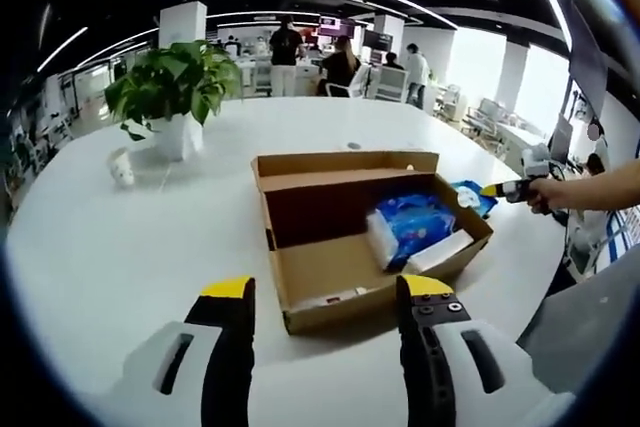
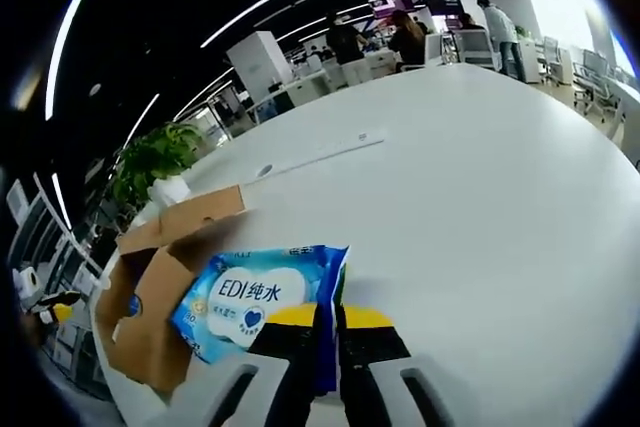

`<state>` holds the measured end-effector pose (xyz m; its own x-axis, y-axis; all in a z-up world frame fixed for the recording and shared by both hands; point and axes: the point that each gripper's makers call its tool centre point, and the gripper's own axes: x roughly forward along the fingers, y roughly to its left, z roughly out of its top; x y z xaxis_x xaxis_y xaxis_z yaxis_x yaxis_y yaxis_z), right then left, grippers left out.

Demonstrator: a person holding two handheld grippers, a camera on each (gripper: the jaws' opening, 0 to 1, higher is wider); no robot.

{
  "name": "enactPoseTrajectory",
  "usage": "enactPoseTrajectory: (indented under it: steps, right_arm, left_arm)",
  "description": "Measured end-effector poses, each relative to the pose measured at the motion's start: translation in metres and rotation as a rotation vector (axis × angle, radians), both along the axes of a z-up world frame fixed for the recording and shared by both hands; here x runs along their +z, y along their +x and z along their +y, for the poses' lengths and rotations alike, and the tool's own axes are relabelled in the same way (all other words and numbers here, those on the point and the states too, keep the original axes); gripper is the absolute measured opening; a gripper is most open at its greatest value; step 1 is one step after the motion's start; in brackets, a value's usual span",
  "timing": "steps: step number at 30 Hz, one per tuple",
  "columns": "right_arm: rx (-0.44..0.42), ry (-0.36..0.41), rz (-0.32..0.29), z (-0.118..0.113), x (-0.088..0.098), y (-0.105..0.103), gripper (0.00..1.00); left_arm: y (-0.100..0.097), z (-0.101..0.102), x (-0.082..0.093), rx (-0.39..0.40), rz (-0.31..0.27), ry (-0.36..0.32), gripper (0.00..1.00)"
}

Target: Operate the shoe box by opening the lid, removing the specified soft item, and placing it in the target area until the item is outside and the box remains undamaged.

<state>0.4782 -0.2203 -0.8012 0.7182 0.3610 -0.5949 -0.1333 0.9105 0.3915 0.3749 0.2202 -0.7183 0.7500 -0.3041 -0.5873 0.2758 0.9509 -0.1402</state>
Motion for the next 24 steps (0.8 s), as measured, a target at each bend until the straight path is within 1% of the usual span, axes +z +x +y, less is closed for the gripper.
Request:
enactPoseTrajectory:
  steps: [2,5,8,9,12,17,21,22,24]
  right_arm:
    - [0.006,-0.012,-0.008,-0.002,0.002,0.000,0.05]
    - [0.026,-0.032,-0.022,-0.003,0.005,0.001,0.08]
    - [0.060,-0.053,-0.038,-0.001,0.009,0.000,0.12]
    - [0.081,-0.066,-0.047,0.000,0.010,0.001,0.12]
    - [0.107,-0.078,-0.064,0.001,0.014,0.002,0.14]
    - [0.165,-0.102,-0.109,0.008,0.027,0.005,0.17]
    - [0.199,-0.100,-0.137,0.015,0.039,0.006,0.19]
    - [0.204,-0.101,-0.141,0.017,0.040,0.006,0.19]
    - [0.229,-0.113,-0.152,0.021,0.044,0.006,0.19]
  left_arm:
    - [0.000,0.003,-0.004,0.017,0.013,-0.009,0.51]
    - [0.002,0.005,-0.009,0.023,0.022,-0.011,0.46]
    - [0.003,0.008,-0.014,0.020,0.034,0.010,0.40]
    - [0.005,0.008,-0.016,0.020,0.038,0.014,0.39]
    - [0.008,0.009,-0.020,0.024,0.047,0.017,0.38]
    - [0.009,0.011,-0.029,0.038,0.068,0.021,0.35]
    - [0.009,0.014,-0.034,0.057,0.082,0.029,0.23]
    - [0.010,0.015,-0.035,0.062,0.087,0.027,0.22]
    - [0.010,0.017,-0.037,0.075,0.095,0.025,0.24]
